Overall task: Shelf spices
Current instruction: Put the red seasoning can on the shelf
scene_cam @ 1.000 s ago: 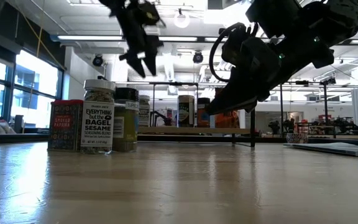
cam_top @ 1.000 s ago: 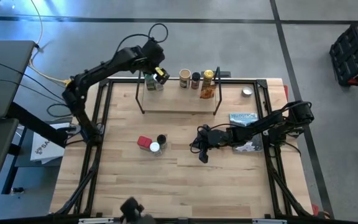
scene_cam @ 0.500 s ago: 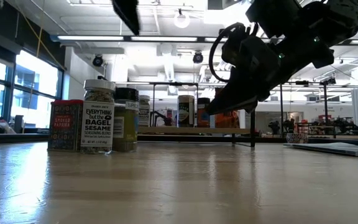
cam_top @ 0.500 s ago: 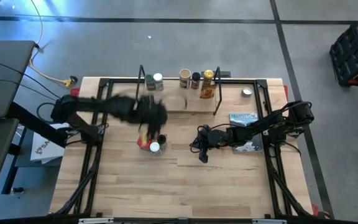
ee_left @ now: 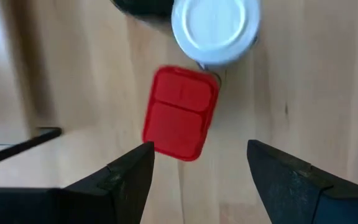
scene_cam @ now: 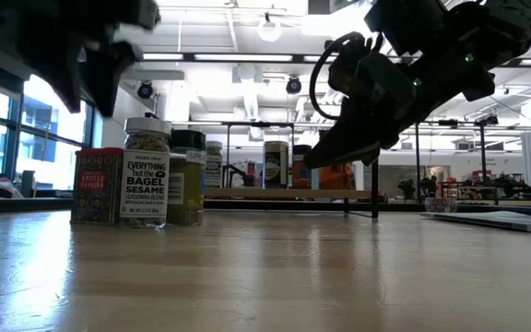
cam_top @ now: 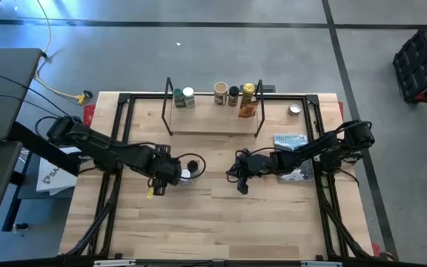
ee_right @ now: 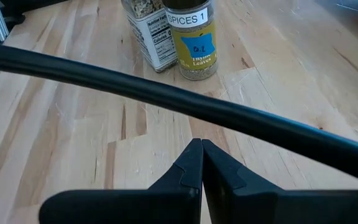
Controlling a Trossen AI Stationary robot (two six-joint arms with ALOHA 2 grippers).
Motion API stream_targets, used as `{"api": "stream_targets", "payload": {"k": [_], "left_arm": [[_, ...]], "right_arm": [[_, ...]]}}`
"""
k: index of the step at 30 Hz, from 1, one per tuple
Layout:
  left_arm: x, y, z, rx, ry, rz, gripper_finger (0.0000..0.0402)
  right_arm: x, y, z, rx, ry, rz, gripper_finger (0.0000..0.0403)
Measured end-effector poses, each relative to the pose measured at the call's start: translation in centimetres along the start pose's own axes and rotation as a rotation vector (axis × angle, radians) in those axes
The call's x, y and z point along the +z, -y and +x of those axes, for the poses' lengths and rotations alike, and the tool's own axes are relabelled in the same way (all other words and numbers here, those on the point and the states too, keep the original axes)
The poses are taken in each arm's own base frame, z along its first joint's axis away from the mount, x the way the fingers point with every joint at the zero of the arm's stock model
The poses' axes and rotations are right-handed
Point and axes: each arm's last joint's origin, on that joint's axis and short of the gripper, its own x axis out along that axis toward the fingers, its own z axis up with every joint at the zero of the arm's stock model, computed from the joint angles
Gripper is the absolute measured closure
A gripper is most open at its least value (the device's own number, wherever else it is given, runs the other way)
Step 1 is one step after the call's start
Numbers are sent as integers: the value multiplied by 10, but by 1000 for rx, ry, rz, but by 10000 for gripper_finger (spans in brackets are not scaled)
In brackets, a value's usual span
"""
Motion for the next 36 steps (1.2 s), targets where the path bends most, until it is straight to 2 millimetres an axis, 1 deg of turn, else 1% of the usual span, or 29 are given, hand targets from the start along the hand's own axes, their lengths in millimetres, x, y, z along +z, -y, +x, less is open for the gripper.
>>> {"api": "stream_targets", "payload": {"k": [2, 5, 9, 13, 22, 26, 30, 36], "left_arm": [[-1, -1, 12, -24, -3, 7, 151], [-3, -5, 25, -33, -5, 27, 151], [-5, -14, 35, -8, -10, 23, 151], [-5, -20, 42, -79, -5, 41, 151], [-2, -32, 48, -127, 17, 66, 151], [1, -31, 52, -104, 11, 69, 151], [2, -28, 57, -124, -17, 78, 151], [1, -24, 56, -125, -20, 85, 151]], "right_arm": [[0, 0, 0, 0, 0, -2, 403], [0, 0, 0, 0, 1, -3, 403], [0, 0, 0, 0, 4, 7, 403], [0, 0, 0, 0, 4, 26, 403], [0, 0, 0, 0, 4, 32, 403], [0, 0, 0, 0, 4, 32, 403], [0, 0, 0, 0, 4, 32, 403], [0, 0, 0, 0, 2, 32, 403]]}}
